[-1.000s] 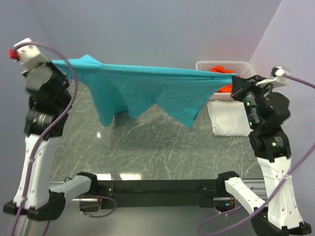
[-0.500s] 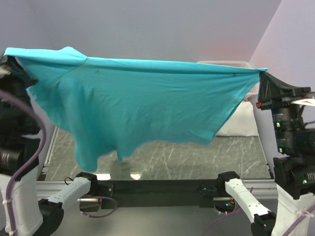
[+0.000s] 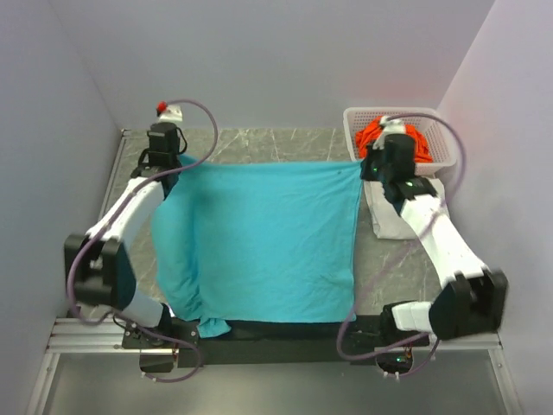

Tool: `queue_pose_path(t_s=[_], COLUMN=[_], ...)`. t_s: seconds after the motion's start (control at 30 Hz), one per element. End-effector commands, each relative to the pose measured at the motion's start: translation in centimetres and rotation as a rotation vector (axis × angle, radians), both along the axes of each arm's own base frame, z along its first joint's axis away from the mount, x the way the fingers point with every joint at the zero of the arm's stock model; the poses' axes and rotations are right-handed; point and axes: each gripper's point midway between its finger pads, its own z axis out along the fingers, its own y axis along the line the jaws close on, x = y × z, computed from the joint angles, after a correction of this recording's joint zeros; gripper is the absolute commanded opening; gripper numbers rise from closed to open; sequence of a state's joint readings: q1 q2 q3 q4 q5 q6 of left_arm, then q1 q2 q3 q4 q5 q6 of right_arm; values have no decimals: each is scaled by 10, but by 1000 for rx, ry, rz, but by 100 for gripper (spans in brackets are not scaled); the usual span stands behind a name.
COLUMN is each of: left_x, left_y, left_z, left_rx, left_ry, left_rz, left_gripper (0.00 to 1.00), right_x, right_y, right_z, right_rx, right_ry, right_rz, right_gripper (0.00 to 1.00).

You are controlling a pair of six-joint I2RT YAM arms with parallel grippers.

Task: Fold and stack the t-shirts
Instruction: Flatten the tshirt out

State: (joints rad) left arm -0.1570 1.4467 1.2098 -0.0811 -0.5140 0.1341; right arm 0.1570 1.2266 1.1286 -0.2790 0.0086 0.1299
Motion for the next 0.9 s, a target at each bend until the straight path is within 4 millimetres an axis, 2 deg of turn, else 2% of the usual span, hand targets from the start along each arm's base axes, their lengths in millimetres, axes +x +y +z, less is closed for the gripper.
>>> queue_pose_path(t_s=[0.0, 0.03, 0.07, 0.1, 0.13, 0.2, 0.27, 0.3, 0.33, 0.4, 0.43, 0.5, 0.77, 0.87], left_x=[33, 45, 52, 60, 71, 86, 95, 100, 104, 111, 114, 117, 117, 116], left_y=[6, 7, 8, 8, 7, 4, 1, 0, -1, -3, -3, -2, 3, 4], left_z=[7, -20, -29, -30, -48, -62, -66, -64, -73, -71, -78, -79, -84, -81], left_rx=[-60, -52, -51, -53, -53, -65, -89, -96, -98, -116, -117, -121, -120, -152], left_ry=[-120, -70, -56, -61, -38, -30, -32, -42, -31, -50, -42, -45, -44, -52], left_rz=[17, 29, 37, 39, 39, 40, 40, 38, 37, 38, 42, 53, 62, 81], left_gripper=[6, 6, 6, 6, 6, 5, 6, 6, 7, 7, 7, 8, 6, 5], right_x=[40, 47, 61, 68, 74, 90, 99, 103, 106, 114, 117, 122, 133, 142], right_y=[-8, -9, -10, -10, -12, -13, -16, -18, -18, -19, -18, -16, -21, -21], right_z=[-27, -35, -49, -55, -62, -78, -83, -94, -96, -103, -105, -108, -113, -103], right_rx=[-49, -62, -78, -88, -108, -144, -169, -185, -188, -191, -193, -195, -230, -250], right_ry=[-5, 6, 24, 33, 40, 72, 74, 93, 93, 97, 97, 98, 98, 39], right_rz=[-43, -53, -63, -65, -66, -69, -77, -84, -87, -92, -95, -95, -110, -94], right_gripper=[0, 0, 0, 0, 0, 0, 0, 0, 0, 0, 0, 0, 0, 0])
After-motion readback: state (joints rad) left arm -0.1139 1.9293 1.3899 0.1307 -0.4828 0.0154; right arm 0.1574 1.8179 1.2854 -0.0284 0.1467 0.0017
